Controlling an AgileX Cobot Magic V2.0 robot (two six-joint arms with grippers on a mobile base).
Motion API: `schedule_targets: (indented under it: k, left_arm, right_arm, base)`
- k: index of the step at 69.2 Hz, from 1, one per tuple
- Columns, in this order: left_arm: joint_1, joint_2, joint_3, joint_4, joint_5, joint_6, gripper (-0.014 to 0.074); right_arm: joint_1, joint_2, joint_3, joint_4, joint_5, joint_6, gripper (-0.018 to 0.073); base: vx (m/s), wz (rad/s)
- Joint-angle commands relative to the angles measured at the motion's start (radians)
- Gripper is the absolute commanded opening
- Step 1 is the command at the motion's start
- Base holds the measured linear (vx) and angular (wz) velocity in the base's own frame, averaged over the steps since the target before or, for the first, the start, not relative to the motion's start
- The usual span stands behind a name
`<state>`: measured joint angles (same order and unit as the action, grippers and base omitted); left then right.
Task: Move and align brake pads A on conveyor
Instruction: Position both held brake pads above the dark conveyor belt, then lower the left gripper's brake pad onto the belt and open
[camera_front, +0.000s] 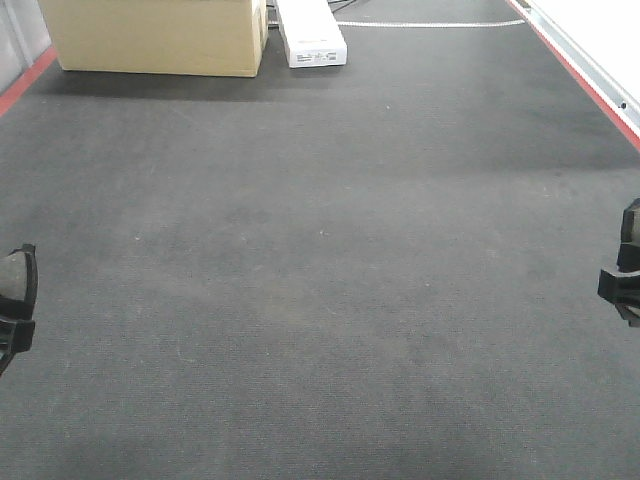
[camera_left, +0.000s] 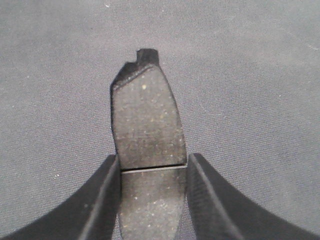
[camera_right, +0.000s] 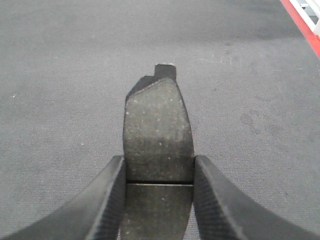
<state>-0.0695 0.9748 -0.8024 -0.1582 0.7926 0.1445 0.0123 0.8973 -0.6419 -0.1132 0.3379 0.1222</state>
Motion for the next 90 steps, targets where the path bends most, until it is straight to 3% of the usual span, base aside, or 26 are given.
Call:
schedule_targets:
  k: [1, 51, 56, 62, 76, 90]
  left_arm:
    - [-0.004, -0.013, -0.027, -0.015, -0.067, -0.001, 0.0163]
    - [-0.004, -0.013, -0.027, -0.03, -0.091, -0.001, 0.0163]
    - [-0.004, -0.011, -0.027, -0.079, -0.097, -0.001, 0.0163]
    - [-0.008, 0.009, -0.027, -0.199, -0.108, 0.013, 0.0165]
    - [-0.093, 0.159, -0.03, -0.469, -0.12, 0.208, 0.018]
    - [-0.169, 0.361, -0.03, -0.492, -0.266, 0.229, 0.0185]
  right_arm:
    - [-0.002, -0.012, -0.03, -0.007, -0.091, -0.007, 0.0112]
    - [-0.002, -0.012, -0.03, -0.007, -0.09, -0.007, 0.0112]
    - [-0.002, -0.012, -0.03, -0.007, -0.09, -0.007, 0.0112]
    - [-0.002, -0.012, -0.03, -0.007, -0.09, -0.007, 0.0112]
    - [-0.002, -0.012, -0.03, -0.007, -0.09, -0.007, 0.0112]
    - [-0.002, -0.012, -0.03, -0.007, -0.09, -0.007, 0.0112]
  base:
    - [0.0, 0.0]
    - [0.0, 0.0]
    - [0.0, 0.0]
    - [0.0, 0.0]
    - [0.0, 0.0]
    - [0.0, 0.0]
